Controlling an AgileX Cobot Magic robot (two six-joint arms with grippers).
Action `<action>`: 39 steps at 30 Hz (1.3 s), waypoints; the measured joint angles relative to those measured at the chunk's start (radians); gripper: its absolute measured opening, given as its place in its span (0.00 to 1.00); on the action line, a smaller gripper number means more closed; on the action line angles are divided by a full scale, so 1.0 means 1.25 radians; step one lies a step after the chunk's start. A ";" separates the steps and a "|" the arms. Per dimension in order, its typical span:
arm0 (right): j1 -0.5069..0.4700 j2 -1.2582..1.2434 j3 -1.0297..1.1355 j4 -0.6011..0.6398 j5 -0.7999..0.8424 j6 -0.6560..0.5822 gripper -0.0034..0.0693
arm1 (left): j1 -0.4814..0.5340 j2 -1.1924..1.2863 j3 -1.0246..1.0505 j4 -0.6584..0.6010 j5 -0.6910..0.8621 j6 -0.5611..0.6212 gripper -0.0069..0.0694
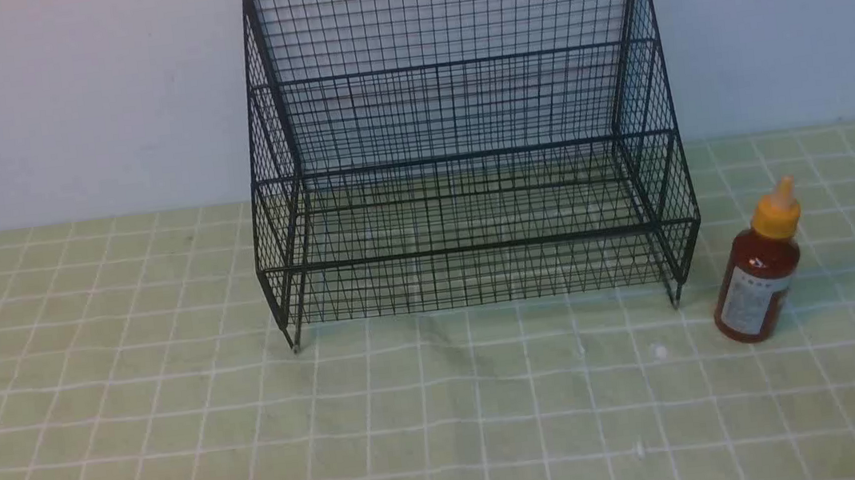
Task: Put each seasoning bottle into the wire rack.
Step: Use the right arm to grab the condiment bottle closest to it
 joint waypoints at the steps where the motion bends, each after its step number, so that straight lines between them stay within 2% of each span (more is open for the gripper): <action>1: 0.000 0.000 0.000 0.000 0.000 0.000 0.03 | 0.000 0.000 0.000 0.000 0.000 0.000 0.08; 21: 0.000 0.000 0.000 -0.001 0.000 0.000 0.03 | 0.000 0.000 0.000 0.000 0.000 0.000 0.08; 24: 0.000 0.000 0.004 0.009 -0.031 0.013 0.03 | 0.000 0.000 0.000 0.000 0.000 0.000 0.08; 27: 0.000 0.000 0.009 0.080 -0.153 0.061 0.03 | 0.000 0.000 0.000 0.000 0.000 0.000 0.08; 29: 0.000 0.000 0.009 0.152 -0.290 0.127 0.03 | 0.000 0.000 0.000 0.000 0.000 0.000 0.08; 33: 0.000 0.000 0.009 0.225 -0.426 0.184 0.03 | 0.000 0.000 0.000 0.000 0.000 0.000 0.08; 39: 0.000 0.000 0.009 0.247 -0.516 0.191 0.03 | 0.000 0.000 0.000 0.000 0.000 0.000 0.08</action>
